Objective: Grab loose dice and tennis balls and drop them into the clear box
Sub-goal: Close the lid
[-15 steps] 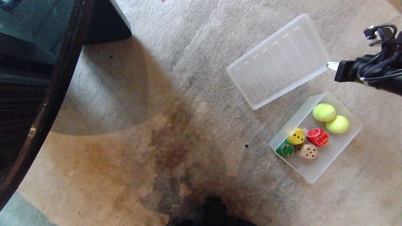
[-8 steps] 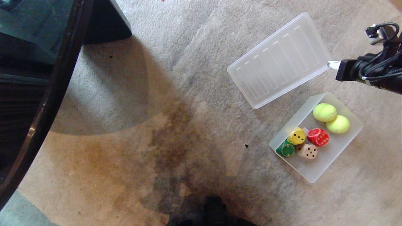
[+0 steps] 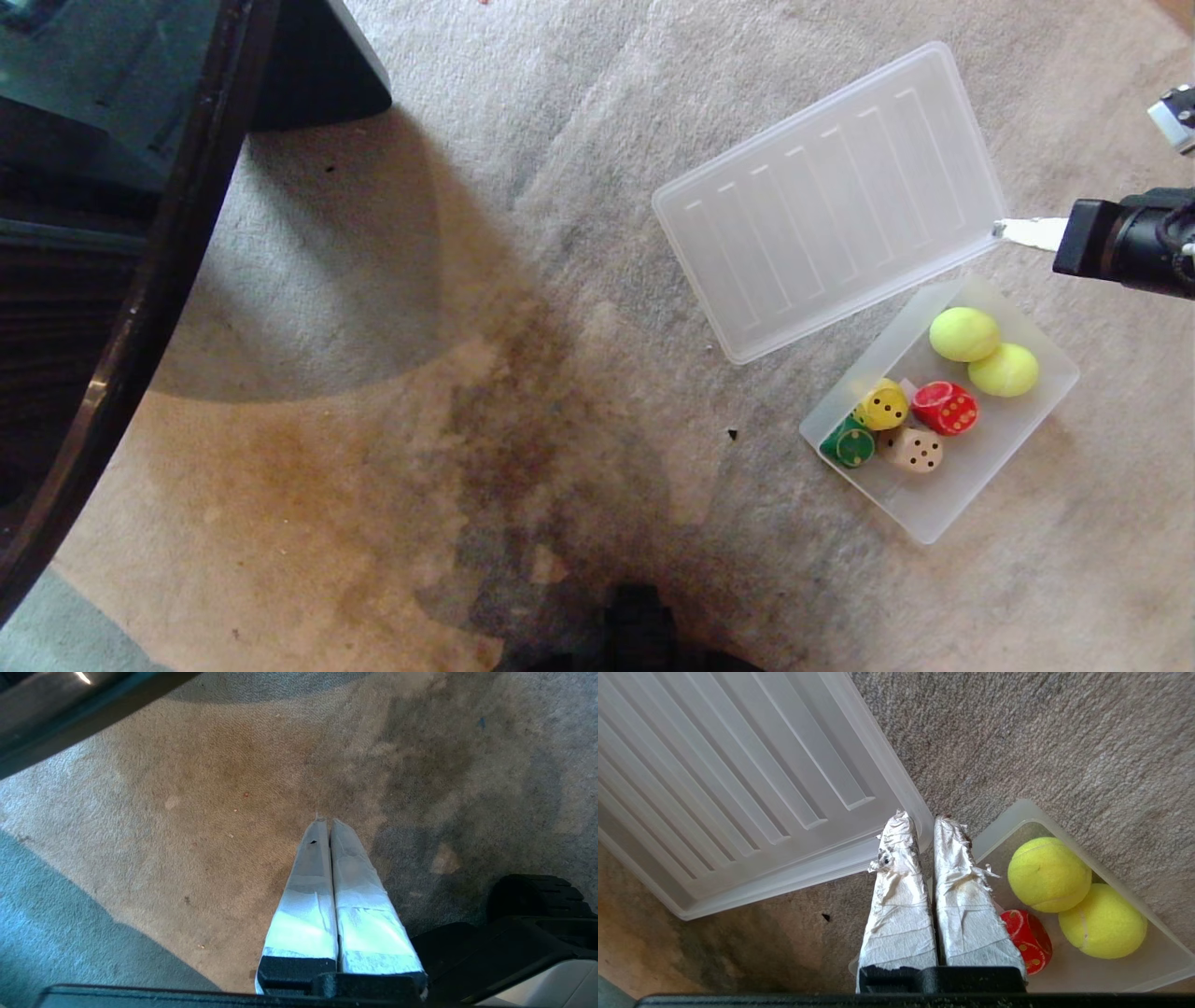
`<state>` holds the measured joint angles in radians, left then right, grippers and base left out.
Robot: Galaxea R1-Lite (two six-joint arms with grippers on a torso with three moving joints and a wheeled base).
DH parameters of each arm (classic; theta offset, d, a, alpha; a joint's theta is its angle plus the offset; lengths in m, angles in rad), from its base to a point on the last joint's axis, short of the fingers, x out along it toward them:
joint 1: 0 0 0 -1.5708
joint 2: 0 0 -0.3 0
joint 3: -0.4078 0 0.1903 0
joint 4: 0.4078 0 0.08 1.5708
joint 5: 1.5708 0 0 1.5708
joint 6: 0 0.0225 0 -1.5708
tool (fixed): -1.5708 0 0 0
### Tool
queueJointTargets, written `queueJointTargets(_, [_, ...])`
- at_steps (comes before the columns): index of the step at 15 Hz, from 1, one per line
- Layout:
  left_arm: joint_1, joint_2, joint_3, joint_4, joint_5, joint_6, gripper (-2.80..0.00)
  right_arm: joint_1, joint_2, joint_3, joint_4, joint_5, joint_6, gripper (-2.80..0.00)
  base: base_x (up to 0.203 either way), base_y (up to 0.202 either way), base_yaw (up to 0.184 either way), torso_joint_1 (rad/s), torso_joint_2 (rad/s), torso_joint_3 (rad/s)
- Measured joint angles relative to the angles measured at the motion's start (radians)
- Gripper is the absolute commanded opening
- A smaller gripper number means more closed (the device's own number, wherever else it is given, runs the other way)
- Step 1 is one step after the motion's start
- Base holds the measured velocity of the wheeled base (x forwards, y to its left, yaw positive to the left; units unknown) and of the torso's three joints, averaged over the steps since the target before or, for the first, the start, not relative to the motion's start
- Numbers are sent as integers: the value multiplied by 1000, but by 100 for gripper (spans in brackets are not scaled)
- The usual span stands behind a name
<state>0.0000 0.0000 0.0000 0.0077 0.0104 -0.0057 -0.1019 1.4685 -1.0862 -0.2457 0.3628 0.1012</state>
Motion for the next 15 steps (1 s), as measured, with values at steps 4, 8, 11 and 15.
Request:
queueJointTargets(4, [0,0,0,0,0,0,-280,-3,-70,75,102,57,9,-280,0,0,0,0,0,0])
queueJointTargets(8, [0,0,0,0,0,0,-280,-34,-105,129,220,67,-45,-280,0,0,0,0,0,0])
queueJointTargets(11, [0,0,0,0,0,0,-280,-38,-111,136,221,67,-46,-280,0,0,0,0,0,0])
queueJointTargets(15, [0,0,0,0,0,0,-280,-91,-107,159,280,68,-223,-280,0,0,0,0,0,0])
